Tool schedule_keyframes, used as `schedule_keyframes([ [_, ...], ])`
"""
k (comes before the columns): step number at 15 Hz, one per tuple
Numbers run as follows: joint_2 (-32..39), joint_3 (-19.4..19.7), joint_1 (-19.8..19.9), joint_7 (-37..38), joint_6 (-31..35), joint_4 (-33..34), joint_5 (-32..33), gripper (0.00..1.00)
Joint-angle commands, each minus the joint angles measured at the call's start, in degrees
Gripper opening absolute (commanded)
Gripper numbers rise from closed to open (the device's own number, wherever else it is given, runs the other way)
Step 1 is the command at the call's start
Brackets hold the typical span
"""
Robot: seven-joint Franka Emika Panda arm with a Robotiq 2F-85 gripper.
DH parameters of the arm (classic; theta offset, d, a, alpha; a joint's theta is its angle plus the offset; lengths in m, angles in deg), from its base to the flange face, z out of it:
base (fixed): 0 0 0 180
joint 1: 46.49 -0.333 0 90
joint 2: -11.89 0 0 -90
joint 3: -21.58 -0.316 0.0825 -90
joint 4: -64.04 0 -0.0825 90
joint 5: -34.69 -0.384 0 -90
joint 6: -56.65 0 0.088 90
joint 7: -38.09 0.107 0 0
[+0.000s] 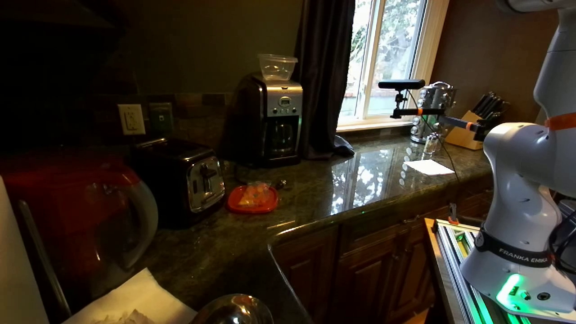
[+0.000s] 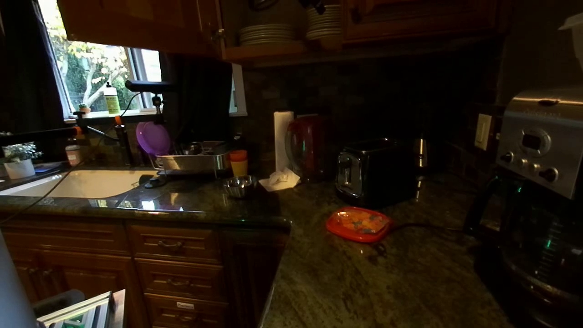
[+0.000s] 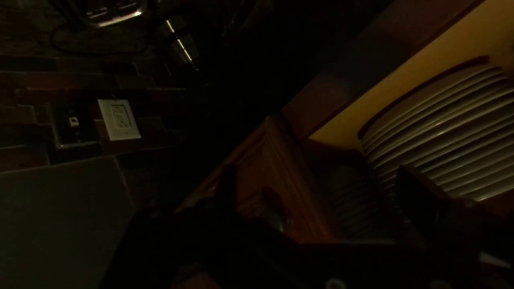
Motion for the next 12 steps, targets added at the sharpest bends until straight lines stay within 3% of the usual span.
schedule_keyframes([
  [1,-3.5,0.4,0.6,-2.6,-3.3,-3.9,-1.8,1.0],
  [4,-4.3,0.3,0.6,-3.3,-1.1,-5.1,-0.1,1.0],
  [5,-1.8,0.3,0.7,-2.6,-2.4,-1.8,-0.5,1.0],
  [8,-1.9,0.3,0.7,-2.6,-2.4,-1.8,-0.4,1.0],
  [9,-0.6,-4.4,5.5,-3.0,-3.5,-0.2,1.4,1.0],
  [12,2.8,-6.5,7.3,-4.3,-3.4,3.4,3.8,1.0],
])
